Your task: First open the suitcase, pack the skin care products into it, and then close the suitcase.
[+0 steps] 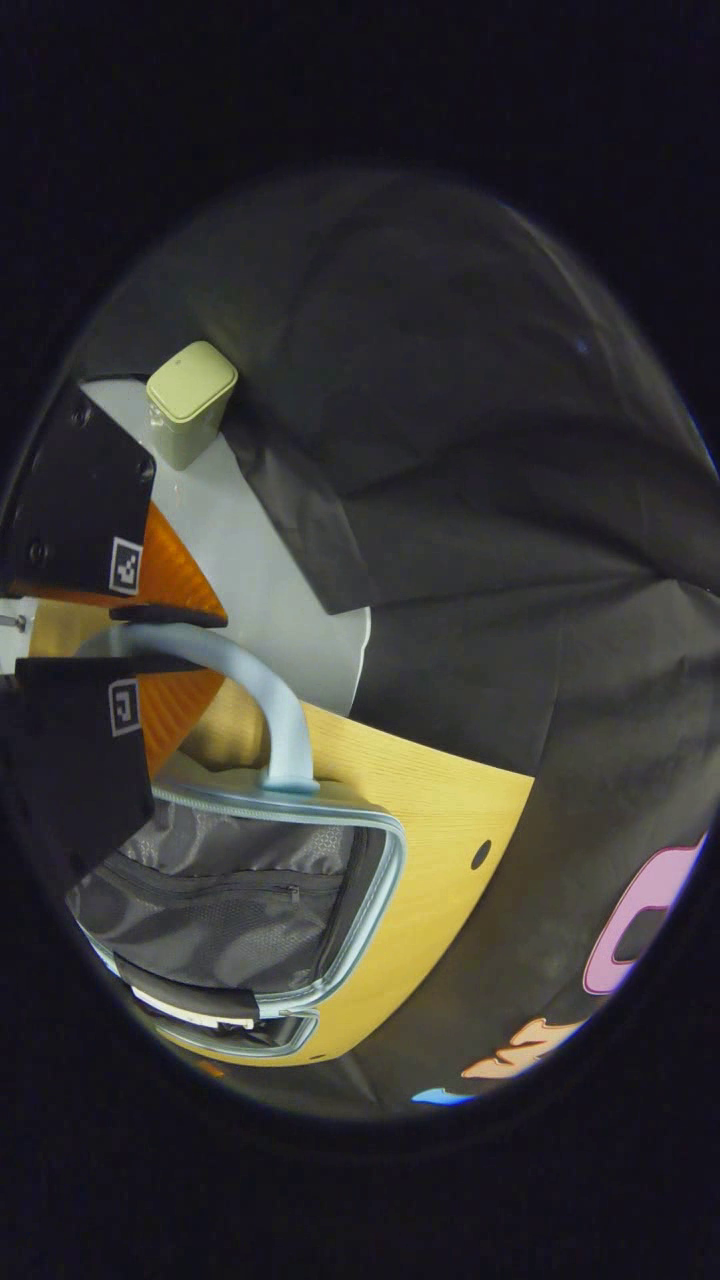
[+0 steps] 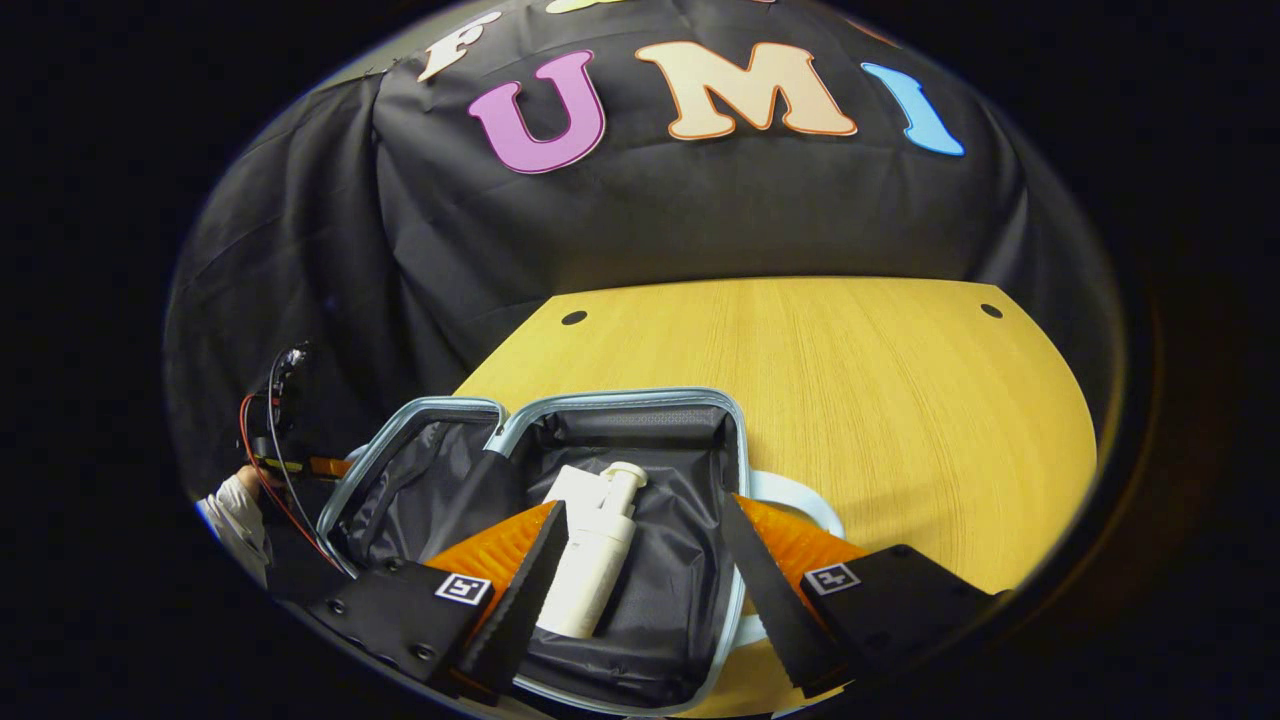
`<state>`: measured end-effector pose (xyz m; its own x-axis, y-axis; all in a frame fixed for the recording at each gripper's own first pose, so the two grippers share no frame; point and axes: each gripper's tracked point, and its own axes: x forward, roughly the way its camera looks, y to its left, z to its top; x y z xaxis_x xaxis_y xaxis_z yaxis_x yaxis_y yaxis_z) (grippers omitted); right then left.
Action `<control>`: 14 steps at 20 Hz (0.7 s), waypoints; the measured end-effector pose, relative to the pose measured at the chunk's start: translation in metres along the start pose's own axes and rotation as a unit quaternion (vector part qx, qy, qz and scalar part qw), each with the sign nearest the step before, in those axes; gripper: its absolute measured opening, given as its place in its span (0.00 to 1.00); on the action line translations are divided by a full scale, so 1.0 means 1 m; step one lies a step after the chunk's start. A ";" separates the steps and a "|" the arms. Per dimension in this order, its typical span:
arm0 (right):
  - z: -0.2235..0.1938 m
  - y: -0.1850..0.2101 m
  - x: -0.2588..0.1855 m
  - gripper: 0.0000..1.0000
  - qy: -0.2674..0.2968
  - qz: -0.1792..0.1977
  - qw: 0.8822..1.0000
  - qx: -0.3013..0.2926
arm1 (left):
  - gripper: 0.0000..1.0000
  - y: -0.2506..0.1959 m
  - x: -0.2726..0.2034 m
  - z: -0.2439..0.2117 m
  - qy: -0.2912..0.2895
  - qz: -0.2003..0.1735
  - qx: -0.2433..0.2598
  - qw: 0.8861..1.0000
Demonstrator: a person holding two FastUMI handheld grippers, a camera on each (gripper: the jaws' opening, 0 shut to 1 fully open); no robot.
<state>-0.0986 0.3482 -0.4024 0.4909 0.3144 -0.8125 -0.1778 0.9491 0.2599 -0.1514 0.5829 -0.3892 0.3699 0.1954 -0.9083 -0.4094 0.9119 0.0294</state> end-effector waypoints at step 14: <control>0.039 -0.030 -0.059 0.98 -0.063 0.045 0.996 -0.033 | 0.02 -0.128 -0.197 0.098 -0.176 -0.053 0.084 0.979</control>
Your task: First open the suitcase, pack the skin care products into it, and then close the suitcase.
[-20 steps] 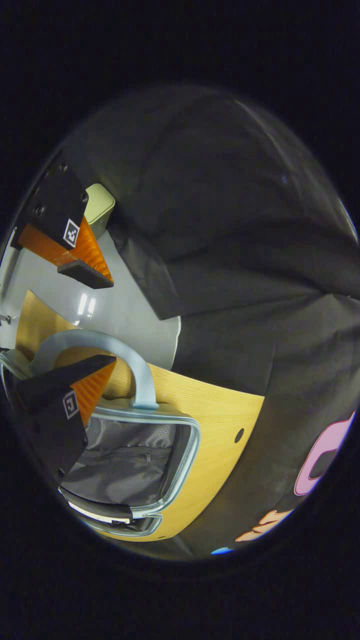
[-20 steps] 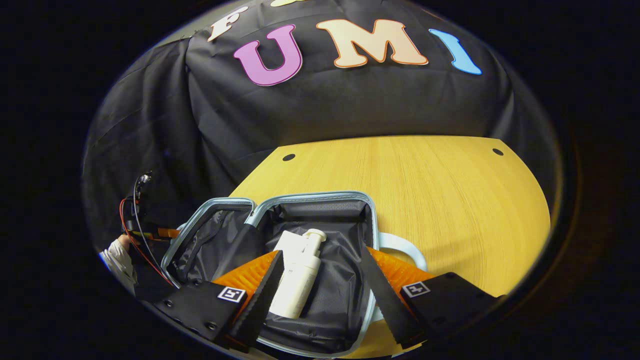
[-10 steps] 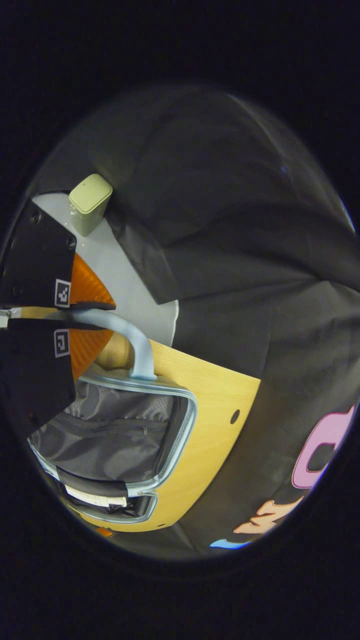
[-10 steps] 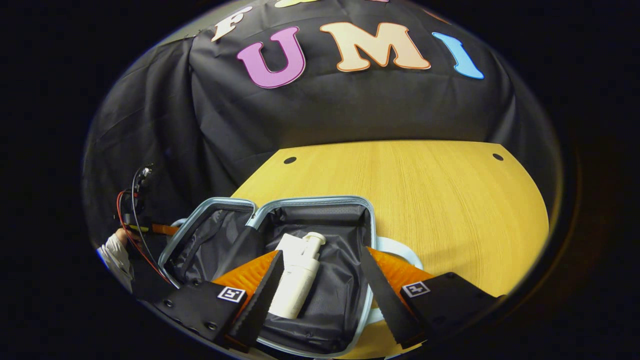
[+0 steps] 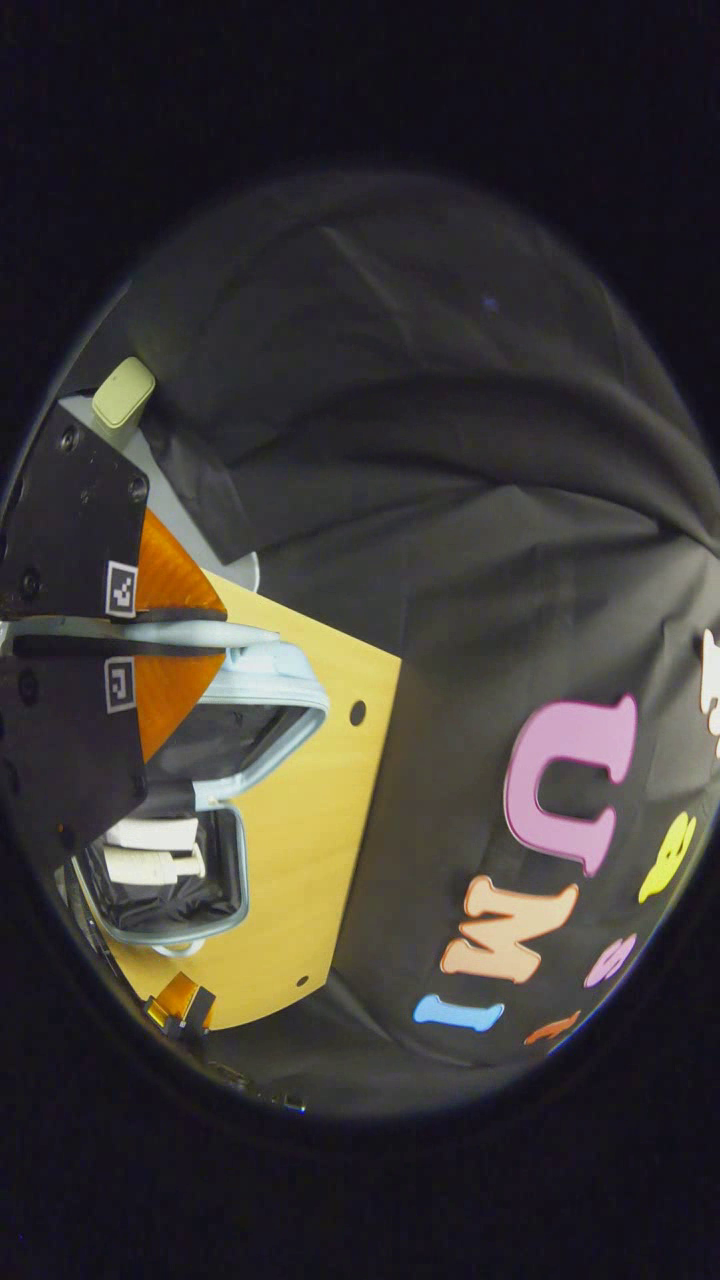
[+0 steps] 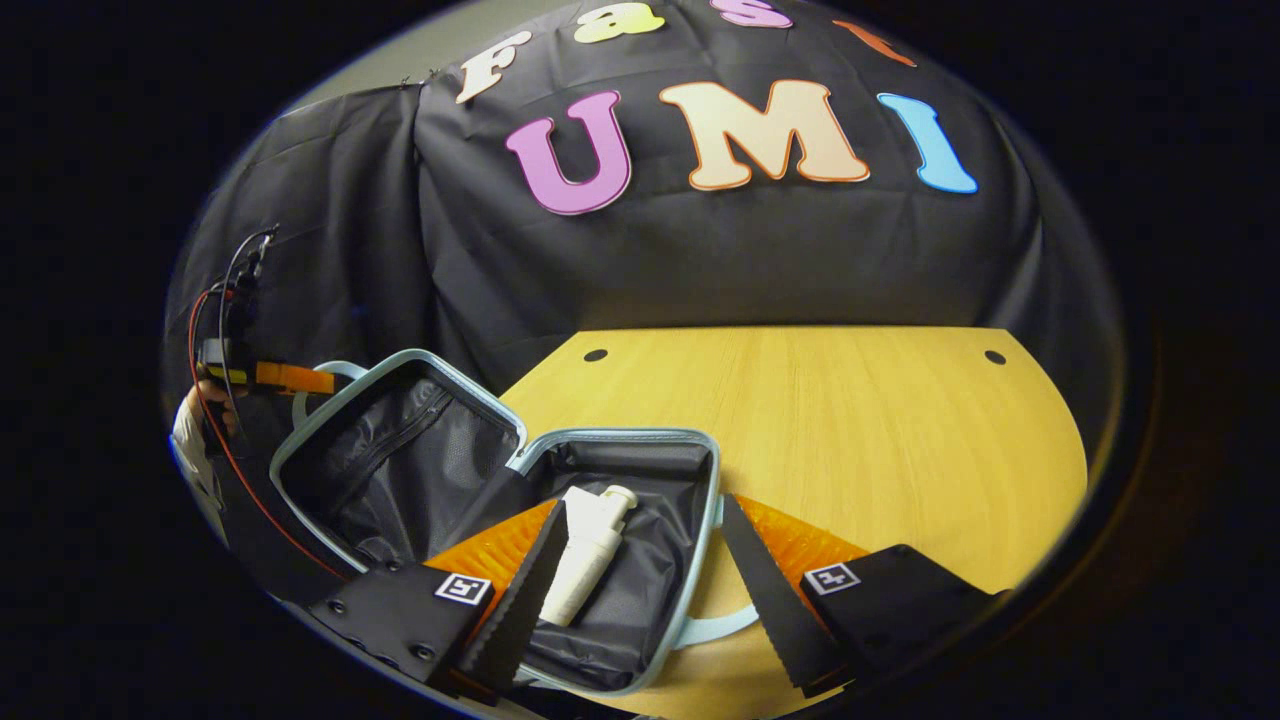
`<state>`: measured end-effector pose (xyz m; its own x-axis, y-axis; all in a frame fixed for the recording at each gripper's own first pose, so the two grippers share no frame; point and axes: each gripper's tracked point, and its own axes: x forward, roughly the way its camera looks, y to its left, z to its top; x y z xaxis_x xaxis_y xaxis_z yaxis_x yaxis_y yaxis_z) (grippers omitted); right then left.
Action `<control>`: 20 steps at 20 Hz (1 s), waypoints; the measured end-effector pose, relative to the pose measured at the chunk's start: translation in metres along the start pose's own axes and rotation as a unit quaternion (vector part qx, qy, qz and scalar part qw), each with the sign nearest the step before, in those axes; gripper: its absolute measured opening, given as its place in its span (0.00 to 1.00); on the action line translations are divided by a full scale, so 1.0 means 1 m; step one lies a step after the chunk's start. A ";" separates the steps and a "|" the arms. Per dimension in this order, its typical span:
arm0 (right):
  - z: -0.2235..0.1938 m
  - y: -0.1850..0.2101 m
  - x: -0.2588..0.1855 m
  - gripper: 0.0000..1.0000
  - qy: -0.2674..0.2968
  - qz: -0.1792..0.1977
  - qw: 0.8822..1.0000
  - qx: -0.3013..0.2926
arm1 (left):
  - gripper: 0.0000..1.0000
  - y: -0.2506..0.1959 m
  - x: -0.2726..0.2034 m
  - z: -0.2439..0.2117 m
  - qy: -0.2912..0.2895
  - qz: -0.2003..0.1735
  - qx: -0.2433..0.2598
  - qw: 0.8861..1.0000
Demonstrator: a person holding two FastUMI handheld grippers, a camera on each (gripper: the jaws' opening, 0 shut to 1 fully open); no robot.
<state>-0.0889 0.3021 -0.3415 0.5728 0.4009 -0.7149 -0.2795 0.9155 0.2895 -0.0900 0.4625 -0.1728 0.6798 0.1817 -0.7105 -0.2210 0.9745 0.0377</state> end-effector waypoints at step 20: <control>0.027 -0.147 -0.114 0.97 -0.067 -0.045 0.996 0.044 | 0.02 -0.326 -0.025 -0.013 0.001 -0.205 0.087 0.975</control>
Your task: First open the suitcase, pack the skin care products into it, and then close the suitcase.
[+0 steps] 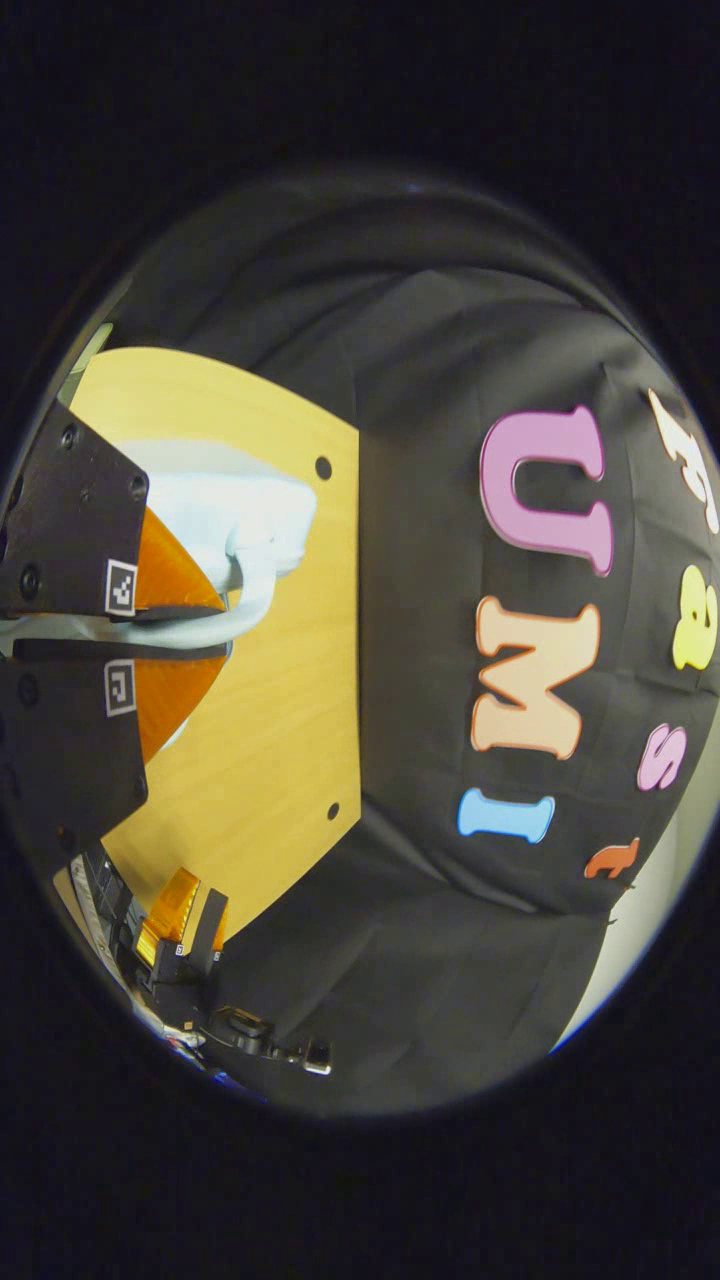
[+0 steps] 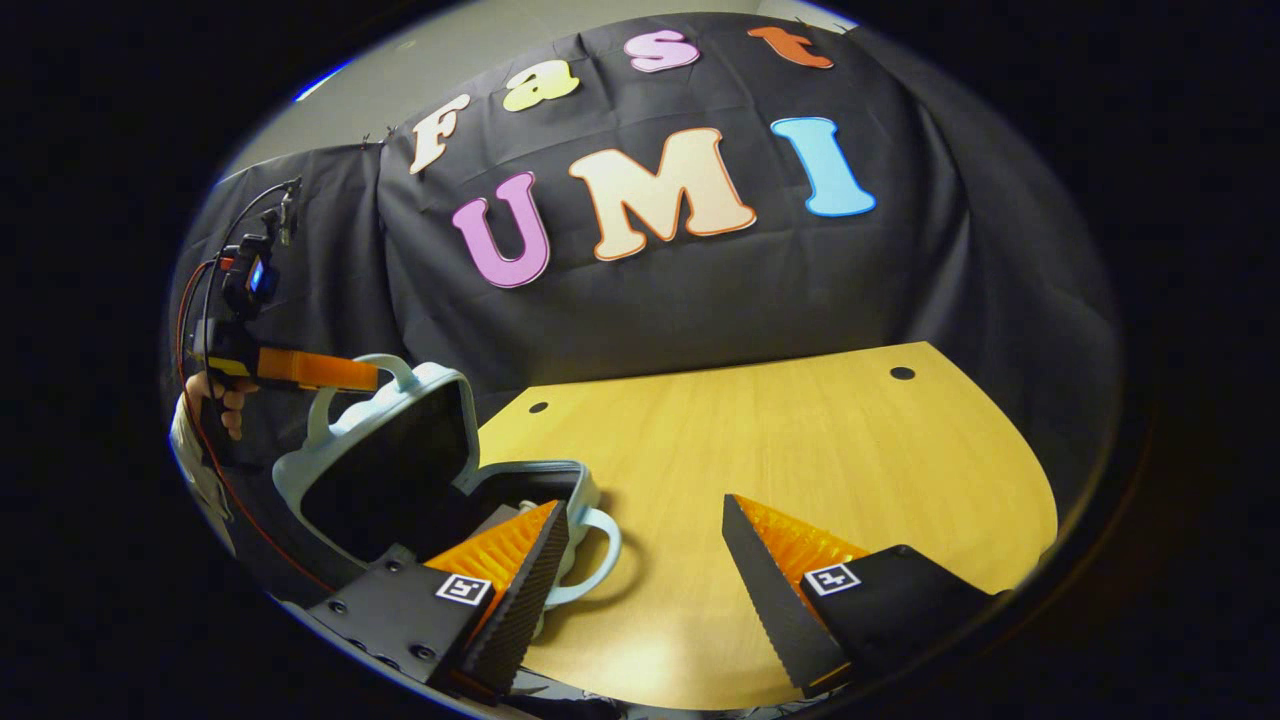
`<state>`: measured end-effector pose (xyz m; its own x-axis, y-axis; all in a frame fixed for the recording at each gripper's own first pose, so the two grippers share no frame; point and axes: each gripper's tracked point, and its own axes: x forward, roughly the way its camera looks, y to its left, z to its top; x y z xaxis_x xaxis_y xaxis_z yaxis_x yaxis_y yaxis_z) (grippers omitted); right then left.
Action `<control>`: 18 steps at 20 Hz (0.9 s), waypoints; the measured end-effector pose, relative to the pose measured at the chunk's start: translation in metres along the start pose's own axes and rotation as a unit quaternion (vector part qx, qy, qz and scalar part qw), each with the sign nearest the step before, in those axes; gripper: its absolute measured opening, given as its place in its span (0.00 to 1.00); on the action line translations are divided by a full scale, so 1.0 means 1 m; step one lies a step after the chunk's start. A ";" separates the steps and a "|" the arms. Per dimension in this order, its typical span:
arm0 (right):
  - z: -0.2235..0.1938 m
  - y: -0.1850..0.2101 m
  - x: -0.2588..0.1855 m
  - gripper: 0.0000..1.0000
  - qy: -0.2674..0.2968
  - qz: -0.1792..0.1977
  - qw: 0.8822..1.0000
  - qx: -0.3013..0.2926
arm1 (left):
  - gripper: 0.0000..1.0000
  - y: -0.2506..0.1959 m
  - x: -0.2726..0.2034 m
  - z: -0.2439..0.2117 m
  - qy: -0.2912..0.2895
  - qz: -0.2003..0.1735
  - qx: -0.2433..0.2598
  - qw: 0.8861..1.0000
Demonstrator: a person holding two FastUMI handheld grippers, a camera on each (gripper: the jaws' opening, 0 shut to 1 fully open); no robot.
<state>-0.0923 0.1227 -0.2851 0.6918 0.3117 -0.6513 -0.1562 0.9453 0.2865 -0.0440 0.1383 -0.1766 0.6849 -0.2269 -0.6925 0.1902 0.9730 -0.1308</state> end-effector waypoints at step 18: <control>0.005 -0.094 -0.047 0.97 -0.003 -0.068 0.998 -0.003 | 0.23 -0.103 0.108 -0.107 0.098 -0.042 -0.026 0.994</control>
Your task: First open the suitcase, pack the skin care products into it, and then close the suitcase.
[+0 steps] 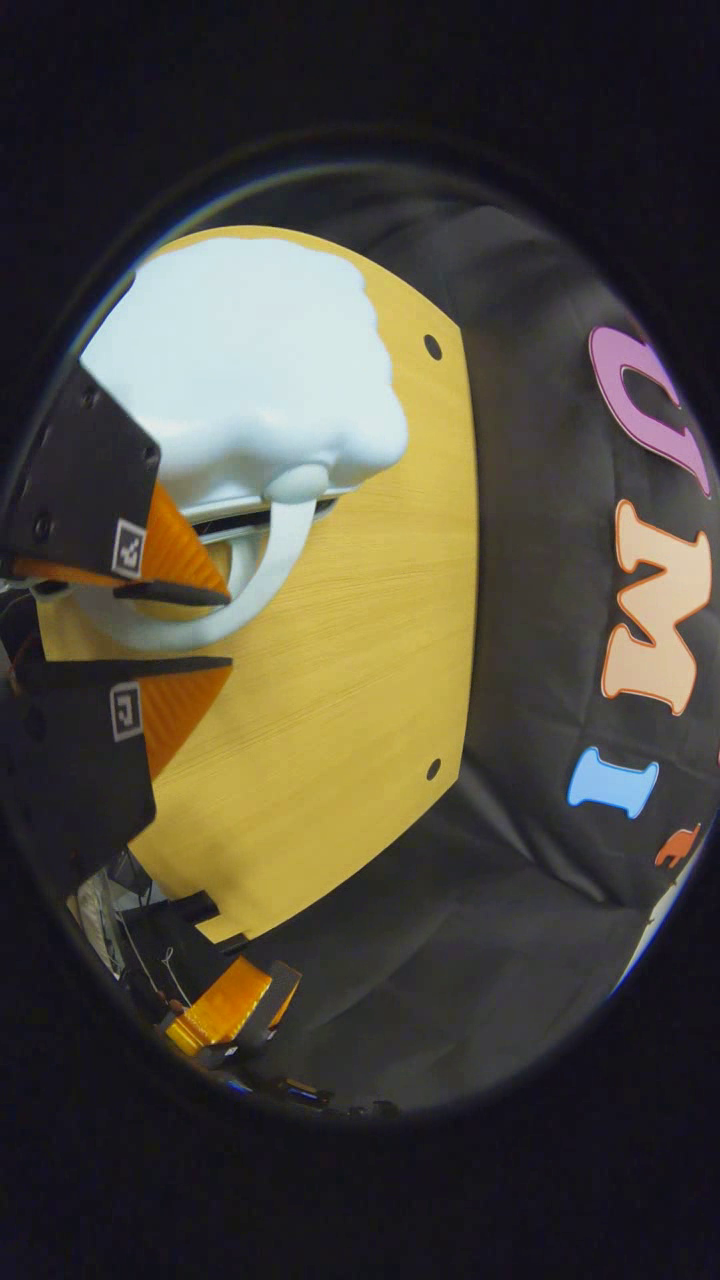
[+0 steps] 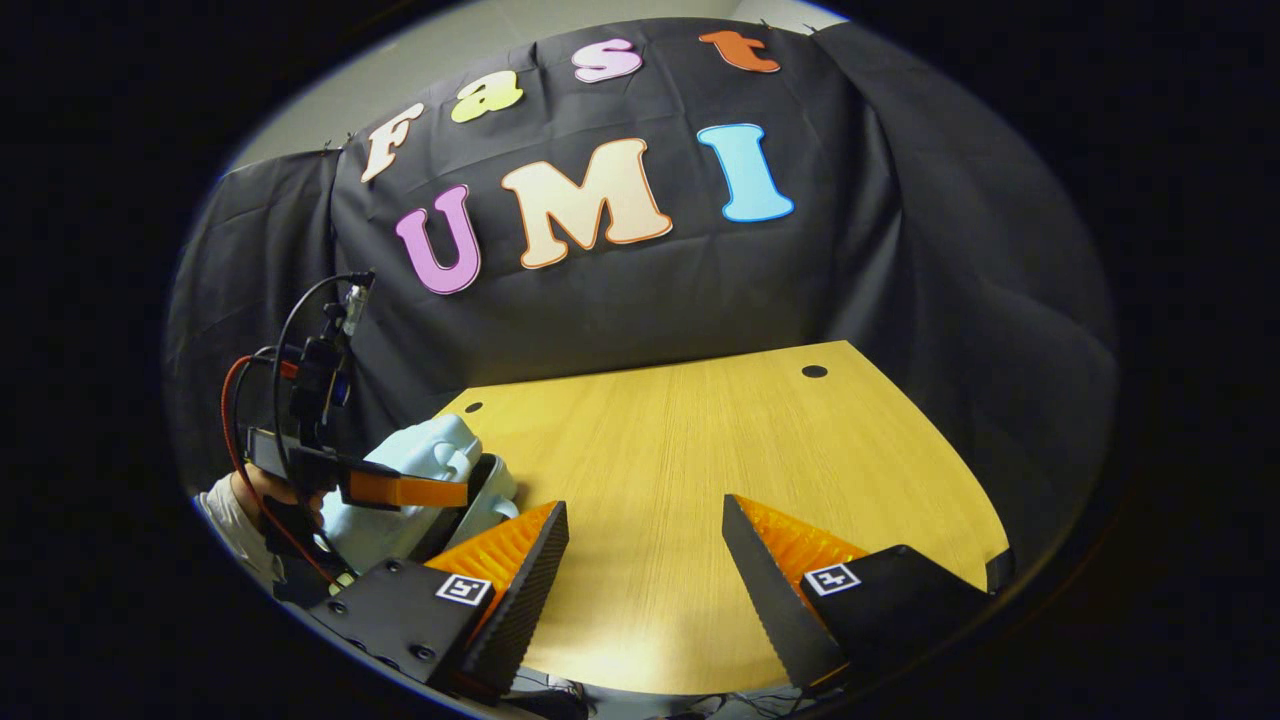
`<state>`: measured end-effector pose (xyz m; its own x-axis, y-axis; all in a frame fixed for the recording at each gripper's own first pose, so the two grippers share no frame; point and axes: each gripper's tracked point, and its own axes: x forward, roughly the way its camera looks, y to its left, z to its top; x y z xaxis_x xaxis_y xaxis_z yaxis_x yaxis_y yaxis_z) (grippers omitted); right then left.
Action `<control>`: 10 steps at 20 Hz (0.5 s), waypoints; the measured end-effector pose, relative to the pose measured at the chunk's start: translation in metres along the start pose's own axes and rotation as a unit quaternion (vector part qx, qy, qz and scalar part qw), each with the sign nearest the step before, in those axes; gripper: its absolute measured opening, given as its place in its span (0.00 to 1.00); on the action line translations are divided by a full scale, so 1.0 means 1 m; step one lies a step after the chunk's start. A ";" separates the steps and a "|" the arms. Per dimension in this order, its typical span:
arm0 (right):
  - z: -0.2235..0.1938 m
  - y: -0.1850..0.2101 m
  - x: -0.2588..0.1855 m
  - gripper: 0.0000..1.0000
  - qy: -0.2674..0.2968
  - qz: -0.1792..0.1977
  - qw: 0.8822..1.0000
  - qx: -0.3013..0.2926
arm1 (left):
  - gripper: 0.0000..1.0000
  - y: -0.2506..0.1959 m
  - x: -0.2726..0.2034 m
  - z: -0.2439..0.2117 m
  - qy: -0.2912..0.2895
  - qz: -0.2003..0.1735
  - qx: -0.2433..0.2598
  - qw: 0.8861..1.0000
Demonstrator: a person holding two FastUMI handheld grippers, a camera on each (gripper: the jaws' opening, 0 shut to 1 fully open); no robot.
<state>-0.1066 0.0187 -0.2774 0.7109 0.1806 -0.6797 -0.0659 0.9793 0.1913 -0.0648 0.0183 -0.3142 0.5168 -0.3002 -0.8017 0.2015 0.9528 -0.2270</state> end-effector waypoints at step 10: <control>0.133 0.007 -0.023 0.98 -0.155 0.006 0.988 -0.021 | 0.95 -0.042 -0.121 0.158 -0.324 0.077 0.073 0.940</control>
<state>-0.0300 0.0090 -0.1661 0.8897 0.1626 -0.4266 -0.1004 0.9812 0.1645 -0.0041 0.0073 -0.1200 0.9382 -0.1687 -0.3021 0.1709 0.9851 -0.0192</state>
